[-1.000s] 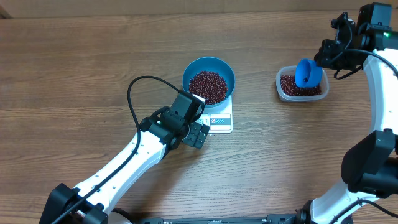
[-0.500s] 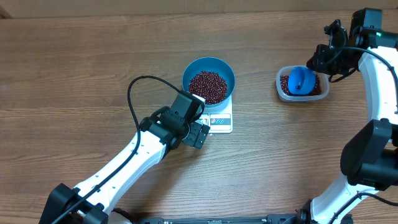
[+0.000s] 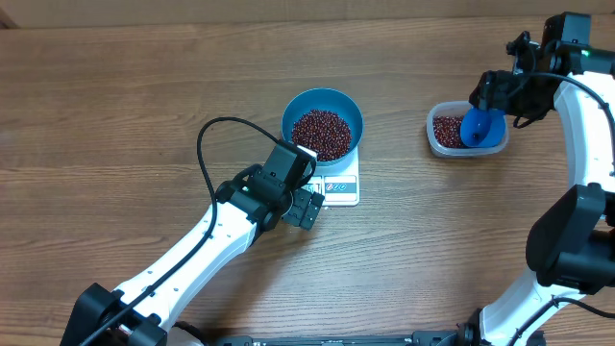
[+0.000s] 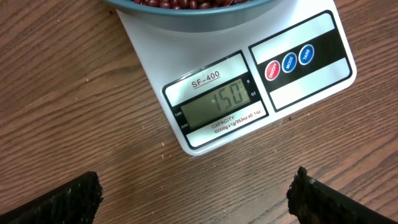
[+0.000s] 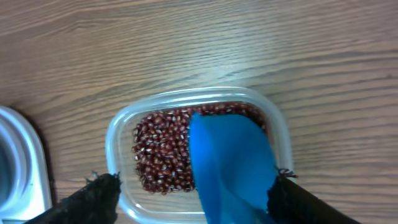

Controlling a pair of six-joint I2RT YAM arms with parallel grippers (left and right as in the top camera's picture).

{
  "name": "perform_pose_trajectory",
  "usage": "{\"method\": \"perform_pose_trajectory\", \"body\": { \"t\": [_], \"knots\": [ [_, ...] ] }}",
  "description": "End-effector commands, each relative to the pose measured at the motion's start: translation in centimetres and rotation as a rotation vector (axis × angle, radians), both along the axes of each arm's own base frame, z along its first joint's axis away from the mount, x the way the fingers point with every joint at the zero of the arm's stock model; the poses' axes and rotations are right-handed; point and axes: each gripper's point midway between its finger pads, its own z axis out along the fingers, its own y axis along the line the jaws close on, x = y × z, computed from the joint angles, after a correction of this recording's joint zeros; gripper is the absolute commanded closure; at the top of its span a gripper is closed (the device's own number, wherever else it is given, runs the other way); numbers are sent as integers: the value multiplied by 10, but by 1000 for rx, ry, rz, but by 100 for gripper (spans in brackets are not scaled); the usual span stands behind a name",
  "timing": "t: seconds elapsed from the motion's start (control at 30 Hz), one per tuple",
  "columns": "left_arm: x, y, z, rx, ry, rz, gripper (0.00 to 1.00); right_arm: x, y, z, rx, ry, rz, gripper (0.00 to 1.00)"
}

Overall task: Scoop item into bowl and weigh 150g on scale
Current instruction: 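Lower the scoop into the tub and release it with the right gripper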

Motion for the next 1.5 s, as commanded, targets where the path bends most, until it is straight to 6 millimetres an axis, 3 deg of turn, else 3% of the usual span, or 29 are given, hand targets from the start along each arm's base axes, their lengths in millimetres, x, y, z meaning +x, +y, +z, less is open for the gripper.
{"method": "perform_pose_trajectory", "body": {
  "t": [0.0,0.1,0.43,0.57,0.6,0.67,0.7,0.8,0.9,1.0,1.1,1.17,1.47],
  "knots": [
    [1,3,0,15,-7,-10,0,-3,-6,-4,-34,16,-10,13],
    [1,3,0,15,-6,-10,0,-3,-18,-4,-96,20,-32,2],
    [1,3,0,15,-7,-10,0,29,-44,9,-224,-113,-84,0],
    [1,3,0,15,-6,-10,0,16,-64,-11,-318,-53,-165,0],
    [1,3,0,15,-7,-9,0,14,-62,-24,-308,-45,-159,0],
    [1,3,0,15,-7,-9,0,17,-64,-27,-319,-63,-160,0],
    [1,3,0,15,-7,-9,0,21,-66,-24,-327,-82,-166,0],
    [1,3,0,15,-8,-9,0,49,-72,8,-360,-222,-160,0],
    [1,2,0,14,-8,-9,1,63,-65,31,-366,-284,-150,0],
    [2,2,0,13,-9,-9,0,69,-52,34,-346,-307,-123,0],
    [1,3,0,14,-8,-10,1,66,8,26,-63,-302,43,0],
    [1,3,0,14,-8,-9,0,58,23,23,16,-274,79,0],
    [1,3,0,14,-7,-10,0,55,24,20,22,-256,80,0]
  ]
}}
